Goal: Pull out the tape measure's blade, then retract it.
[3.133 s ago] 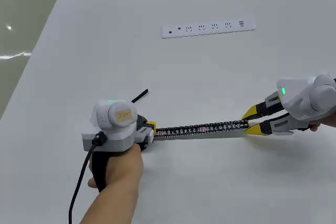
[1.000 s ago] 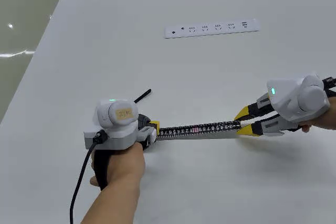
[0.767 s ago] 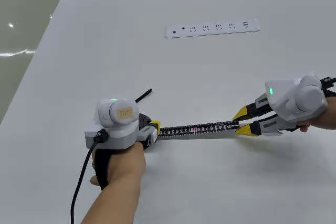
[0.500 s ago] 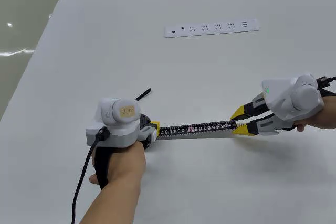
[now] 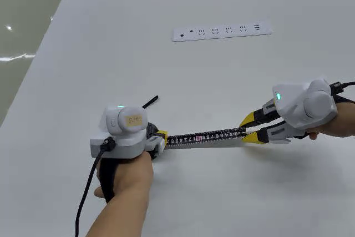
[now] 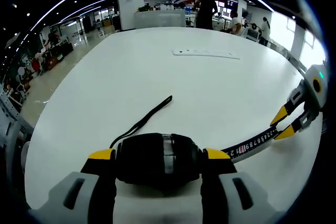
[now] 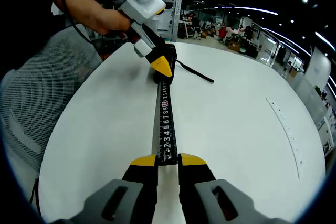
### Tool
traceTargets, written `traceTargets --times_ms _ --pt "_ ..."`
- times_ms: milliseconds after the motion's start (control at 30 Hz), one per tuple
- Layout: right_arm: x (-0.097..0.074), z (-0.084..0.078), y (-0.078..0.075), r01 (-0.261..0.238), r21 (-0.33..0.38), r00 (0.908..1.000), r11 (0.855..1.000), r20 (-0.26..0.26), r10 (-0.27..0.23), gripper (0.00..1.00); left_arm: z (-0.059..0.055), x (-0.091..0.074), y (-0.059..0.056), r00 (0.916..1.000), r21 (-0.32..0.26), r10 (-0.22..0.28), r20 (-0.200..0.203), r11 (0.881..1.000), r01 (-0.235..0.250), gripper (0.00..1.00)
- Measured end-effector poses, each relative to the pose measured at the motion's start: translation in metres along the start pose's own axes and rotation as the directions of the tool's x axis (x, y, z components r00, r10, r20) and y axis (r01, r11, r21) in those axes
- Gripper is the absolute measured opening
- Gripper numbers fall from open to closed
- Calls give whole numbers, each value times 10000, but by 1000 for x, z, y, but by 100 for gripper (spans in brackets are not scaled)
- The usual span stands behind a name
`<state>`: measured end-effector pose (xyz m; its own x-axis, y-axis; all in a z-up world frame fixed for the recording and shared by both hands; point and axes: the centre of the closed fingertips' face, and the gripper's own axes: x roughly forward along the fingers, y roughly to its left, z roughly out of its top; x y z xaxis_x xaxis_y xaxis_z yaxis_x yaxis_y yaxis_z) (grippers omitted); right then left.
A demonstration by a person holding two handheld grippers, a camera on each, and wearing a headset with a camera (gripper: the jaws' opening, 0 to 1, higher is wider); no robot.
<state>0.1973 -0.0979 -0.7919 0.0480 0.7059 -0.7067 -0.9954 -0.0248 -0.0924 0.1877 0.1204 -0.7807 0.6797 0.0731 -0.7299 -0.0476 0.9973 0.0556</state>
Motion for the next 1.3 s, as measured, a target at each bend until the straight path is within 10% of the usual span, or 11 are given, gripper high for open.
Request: traceTargets --times_ms 1300 --pt "11 8 -2 -132 -80 9999 9999 52 133 14 1 -6 1 9991 -545 -428 -22 9976 426 62"
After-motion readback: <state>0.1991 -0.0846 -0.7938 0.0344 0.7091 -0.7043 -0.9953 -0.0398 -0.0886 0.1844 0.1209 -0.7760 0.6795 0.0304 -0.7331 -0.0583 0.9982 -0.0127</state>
